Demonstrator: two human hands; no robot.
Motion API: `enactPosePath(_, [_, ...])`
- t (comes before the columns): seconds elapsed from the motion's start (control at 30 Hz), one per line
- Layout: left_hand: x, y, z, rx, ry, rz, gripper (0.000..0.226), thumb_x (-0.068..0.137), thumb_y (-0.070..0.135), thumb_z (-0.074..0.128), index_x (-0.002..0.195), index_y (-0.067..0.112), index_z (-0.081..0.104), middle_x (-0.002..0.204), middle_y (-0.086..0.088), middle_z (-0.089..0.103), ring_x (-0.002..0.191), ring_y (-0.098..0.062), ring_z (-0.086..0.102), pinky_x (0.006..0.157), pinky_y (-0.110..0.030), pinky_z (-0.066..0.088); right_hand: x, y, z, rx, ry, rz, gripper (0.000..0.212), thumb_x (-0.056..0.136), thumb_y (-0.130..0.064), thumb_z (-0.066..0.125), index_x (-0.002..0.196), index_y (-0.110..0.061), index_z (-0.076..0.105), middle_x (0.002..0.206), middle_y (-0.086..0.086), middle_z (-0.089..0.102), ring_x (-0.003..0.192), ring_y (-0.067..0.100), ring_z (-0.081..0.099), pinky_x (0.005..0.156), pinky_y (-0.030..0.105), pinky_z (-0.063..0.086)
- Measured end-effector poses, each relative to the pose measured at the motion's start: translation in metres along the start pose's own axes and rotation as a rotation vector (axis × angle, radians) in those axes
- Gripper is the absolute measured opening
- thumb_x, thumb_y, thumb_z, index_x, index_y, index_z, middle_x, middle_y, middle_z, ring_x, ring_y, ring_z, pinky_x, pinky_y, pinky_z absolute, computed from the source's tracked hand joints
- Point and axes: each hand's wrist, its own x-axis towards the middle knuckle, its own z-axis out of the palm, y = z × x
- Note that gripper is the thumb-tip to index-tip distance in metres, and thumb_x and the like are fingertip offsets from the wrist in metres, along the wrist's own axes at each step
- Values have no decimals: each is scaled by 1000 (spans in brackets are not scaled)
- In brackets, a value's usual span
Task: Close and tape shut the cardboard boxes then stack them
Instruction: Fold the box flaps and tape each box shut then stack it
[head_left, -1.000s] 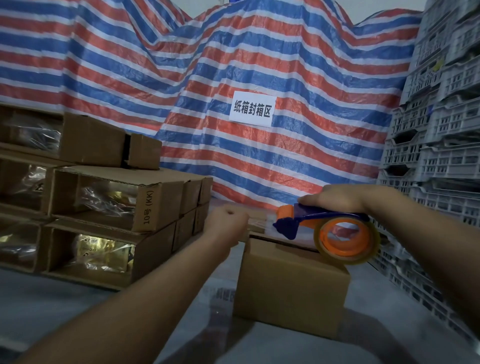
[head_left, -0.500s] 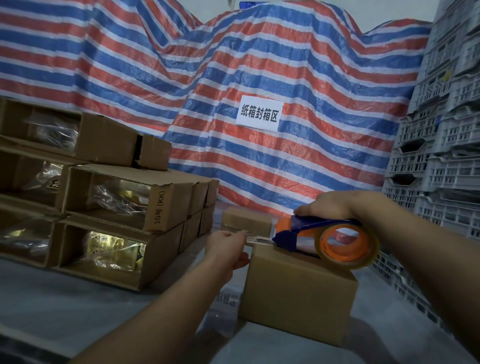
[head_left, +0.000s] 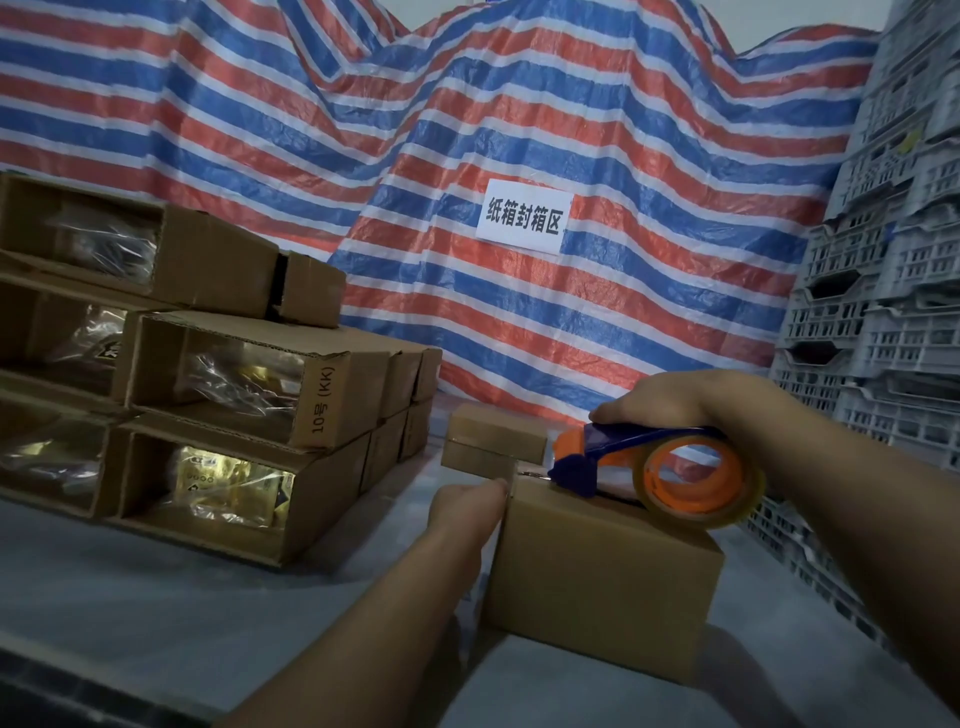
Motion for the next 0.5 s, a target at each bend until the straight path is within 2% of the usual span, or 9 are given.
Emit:
enactPosePath(0.1, [-3, 3, 0, 40, -29, -38, 30, 90, 35, 63, 105, 14, 47, 87, -5, 48, 78, -18, 47, 70, -31, 40, -2, -3, -2, -25, 1, -16, 24, 107, -44, 43, 84, -43, 51, 78, -14, 63, 71, 1, 65, 58, 12, 39])
enactPosePath(0.17, [-6, 3, 0, 83, -52, -86, 35, 91, 41, 61, 105, 13, 47, 89, -7, 47, 78, -19, 46, 73, -32, 42, -3, -4, -3, -62, -9, -37, 23, 107, -41, 44, 85, -42, 51, 79, -14, 62, 71, 1, 64, 58, 11, 39])
enactPosePath(0.23, [-6, 1, -1, 37, -131, -135, 46, 89, 45, 62, 115, 9, 52, 104, -12, 54, 95, -23, 53, 86, -35, 48, -2, -3, -3, -120, -32, -79, 13, 107, -38, 44, 100, -41, 55, 85, -12, 62, 77, 4, 64, 63, 12, 41])
enactPosePath(0.3, [-8, -3, -3, -86, -235, -205, 54, 87, 45, 65, 124, 8, 54, 124, -14, 58, 116, -29, 54, 101, -41, 46, 0, -2, -3, -180, -25, -137, 15, 107, -37, 45, 116, -33, 56, 88, -11, 60, 79, 7, 63, 66, 14, 43])
enactPosePath(0.33, [-11, -4, -4, -122, -269, -223, 52, 87, 43, 65, 124, 8, 55, 126, -13, 59, 119, -29, 54, 102, -43, 45, 0, -1, -3, -172, -5, -149, 14, 107, -37, 46, 109, -31, 58, 86, -11, 59, 76, 6, 62, 62, 13, 43])
enactPosePath(0.4, [-14, -3, -7, -135, -298, -224, 37, 89, 38, 62, 113, 9, 61, 119, -9, 64, 117, -30, 58, 97, -40, 48, -1, -2, -4, -216, 2, -181, 20, 107, -36, 47, 88, -36, 54, 82, -10, 60, 67, -1, 63, 54, 9, 44])
enactPosePath(0.5, [-19, -2, -9, -113, -306, -235, 25, 94, 30, 56, 104, 8, 62, 111, -12, 66, 112, -27, 62, 93, -38, 50, -3, -5, -6, -130, -56, -79, 20, 107, -39, 44, 89, -41, 51, 85, -11, 65, 76, 2, 66, 61, 12, 44])
